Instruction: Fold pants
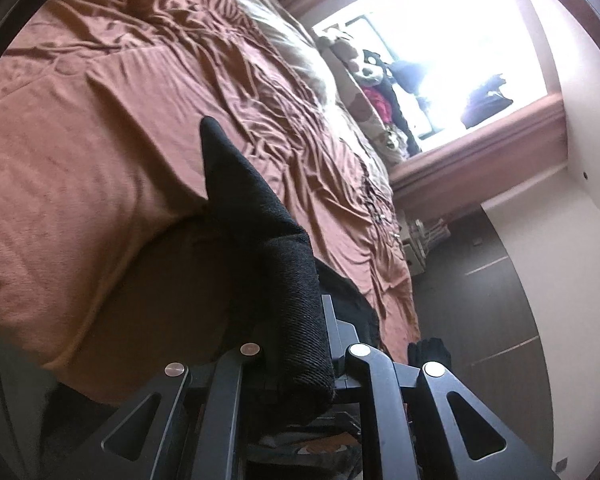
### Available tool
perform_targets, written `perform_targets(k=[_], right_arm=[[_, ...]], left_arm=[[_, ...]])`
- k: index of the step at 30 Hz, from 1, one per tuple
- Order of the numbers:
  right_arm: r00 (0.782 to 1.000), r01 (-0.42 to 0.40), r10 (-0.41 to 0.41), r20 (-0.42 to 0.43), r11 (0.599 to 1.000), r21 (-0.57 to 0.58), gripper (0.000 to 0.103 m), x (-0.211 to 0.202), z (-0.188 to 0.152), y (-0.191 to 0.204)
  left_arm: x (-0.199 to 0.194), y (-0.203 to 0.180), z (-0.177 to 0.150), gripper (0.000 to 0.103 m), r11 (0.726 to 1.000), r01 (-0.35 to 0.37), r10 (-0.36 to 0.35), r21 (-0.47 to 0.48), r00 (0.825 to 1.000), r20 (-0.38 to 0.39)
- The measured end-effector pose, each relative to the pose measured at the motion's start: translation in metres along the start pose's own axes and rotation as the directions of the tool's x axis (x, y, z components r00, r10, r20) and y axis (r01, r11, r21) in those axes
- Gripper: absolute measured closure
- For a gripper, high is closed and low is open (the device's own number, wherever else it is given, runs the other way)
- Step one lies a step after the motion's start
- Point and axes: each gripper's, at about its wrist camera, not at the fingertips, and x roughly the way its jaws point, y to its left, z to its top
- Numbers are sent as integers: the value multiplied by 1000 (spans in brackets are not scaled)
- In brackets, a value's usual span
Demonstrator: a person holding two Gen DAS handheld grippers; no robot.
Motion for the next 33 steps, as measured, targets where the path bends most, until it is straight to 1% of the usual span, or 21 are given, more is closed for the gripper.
perform_targets(k=[6, 9, 15, 19, 26, 33], right_arm=[[998, -1, -1, 69, 1000, 26, 99, -38, -9, -20], [996, 2, -5, 87, 1000, 30, 99, -48, -21, -19], [992, -11, 4, 128, 998, 58, 99, -78, -36, -40], [989, -15, 3, 146, 997, 81, 98, -89, -40, -53], [987, -17, -3, 162, 993, 121, 98, -103, -50, -71], [984, -5, -23, 178, 989, 151, 98, -119, -58, -87]], left_arm=[[10, -24, 0, 90, 998, 38, -37, 48, 999, -24], [19, -39, 1, 90, 995, 66, -64, 75, 997, -35], [36, -67, -1, 90, 987, 105, -98, 123, 993, -63], [45, -87, -7, 90, 979, 127, -114, 160, 990, -85], [63, -122, -24, 90, 958, 177, -147, 225, 979, -143], [88, -152, -43, 90, 937, 225, -169, 268, 962, -216]])
